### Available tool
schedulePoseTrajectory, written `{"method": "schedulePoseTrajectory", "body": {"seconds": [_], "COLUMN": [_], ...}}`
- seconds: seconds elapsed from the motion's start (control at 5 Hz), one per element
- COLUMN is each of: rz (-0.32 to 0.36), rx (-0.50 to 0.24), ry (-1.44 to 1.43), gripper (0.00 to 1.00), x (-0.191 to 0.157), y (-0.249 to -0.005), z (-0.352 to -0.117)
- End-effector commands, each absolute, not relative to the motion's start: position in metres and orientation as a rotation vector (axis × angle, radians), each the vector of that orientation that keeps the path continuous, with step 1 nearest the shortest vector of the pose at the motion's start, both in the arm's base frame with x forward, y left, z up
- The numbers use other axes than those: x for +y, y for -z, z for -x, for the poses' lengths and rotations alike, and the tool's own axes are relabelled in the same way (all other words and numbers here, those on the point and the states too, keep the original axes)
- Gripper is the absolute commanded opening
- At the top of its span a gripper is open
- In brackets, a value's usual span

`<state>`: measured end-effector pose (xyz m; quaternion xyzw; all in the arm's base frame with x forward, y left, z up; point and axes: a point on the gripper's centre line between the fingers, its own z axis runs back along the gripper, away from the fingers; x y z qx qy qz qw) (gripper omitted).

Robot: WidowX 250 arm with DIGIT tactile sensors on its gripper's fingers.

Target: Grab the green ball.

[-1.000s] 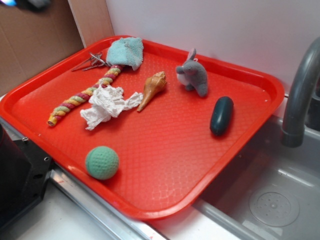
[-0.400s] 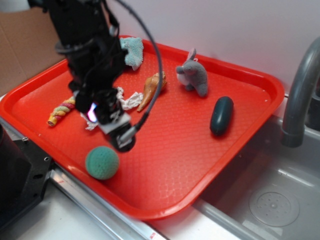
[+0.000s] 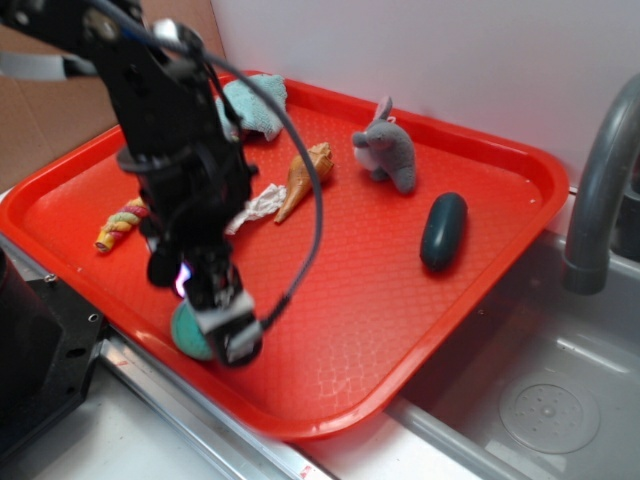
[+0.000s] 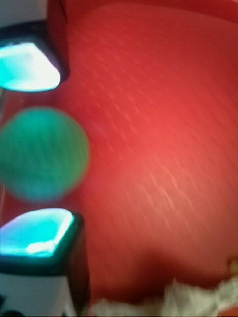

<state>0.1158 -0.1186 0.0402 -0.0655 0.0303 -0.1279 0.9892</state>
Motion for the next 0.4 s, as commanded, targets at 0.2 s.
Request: {"method": "schedulePoseTrajectory", "body": {"seconds": [0.2], "rz": [0.14], "rx": [0.111], "ry": [0.275], "gripper": [0.0], "x": [-0.1182], "y": [-0.028], "z": [-0.1025]}}
